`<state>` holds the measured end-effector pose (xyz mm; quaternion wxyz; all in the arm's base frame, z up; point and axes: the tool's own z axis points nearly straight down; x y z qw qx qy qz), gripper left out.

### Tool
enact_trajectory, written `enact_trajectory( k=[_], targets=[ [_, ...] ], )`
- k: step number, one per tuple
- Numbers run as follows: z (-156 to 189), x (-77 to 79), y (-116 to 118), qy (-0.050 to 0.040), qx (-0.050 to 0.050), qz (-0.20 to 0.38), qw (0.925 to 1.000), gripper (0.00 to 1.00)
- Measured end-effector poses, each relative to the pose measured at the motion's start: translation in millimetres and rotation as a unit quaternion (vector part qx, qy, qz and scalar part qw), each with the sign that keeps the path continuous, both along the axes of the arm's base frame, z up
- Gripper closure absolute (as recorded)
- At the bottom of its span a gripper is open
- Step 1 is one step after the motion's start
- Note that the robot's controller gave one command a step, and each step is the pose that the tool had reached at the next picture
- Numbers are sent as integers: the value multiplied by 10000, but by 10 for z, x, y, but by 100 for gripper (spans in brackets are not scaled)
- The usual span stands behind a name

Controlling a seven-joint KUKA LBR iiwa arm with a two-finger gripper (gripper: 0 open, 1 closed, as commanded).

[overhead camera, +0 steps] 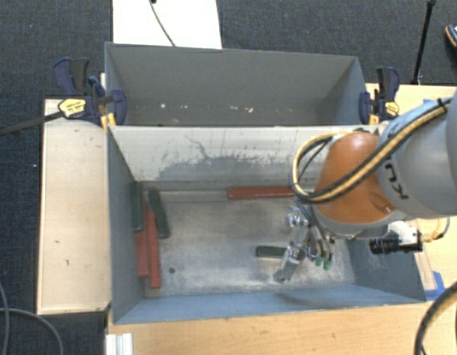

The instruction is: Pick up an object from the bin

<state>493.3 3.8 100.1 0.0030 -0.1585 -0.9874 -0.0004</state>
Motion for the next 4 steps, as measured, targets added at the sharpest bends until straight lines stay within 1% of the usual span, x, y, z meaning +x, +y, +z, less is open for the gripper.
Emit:
enact_trajectory(
  k=[1,2,3,4],
  targets=[
    [-311,11,-67,6,-2,-437,9990,0],
    [-309,8,-65,8,-5,-417,9991,0],
    [-308,6,-64,10,-4,-410,9992,100],
    [772,26,-66,-76,-7,-374,9993,100]
  ],
)
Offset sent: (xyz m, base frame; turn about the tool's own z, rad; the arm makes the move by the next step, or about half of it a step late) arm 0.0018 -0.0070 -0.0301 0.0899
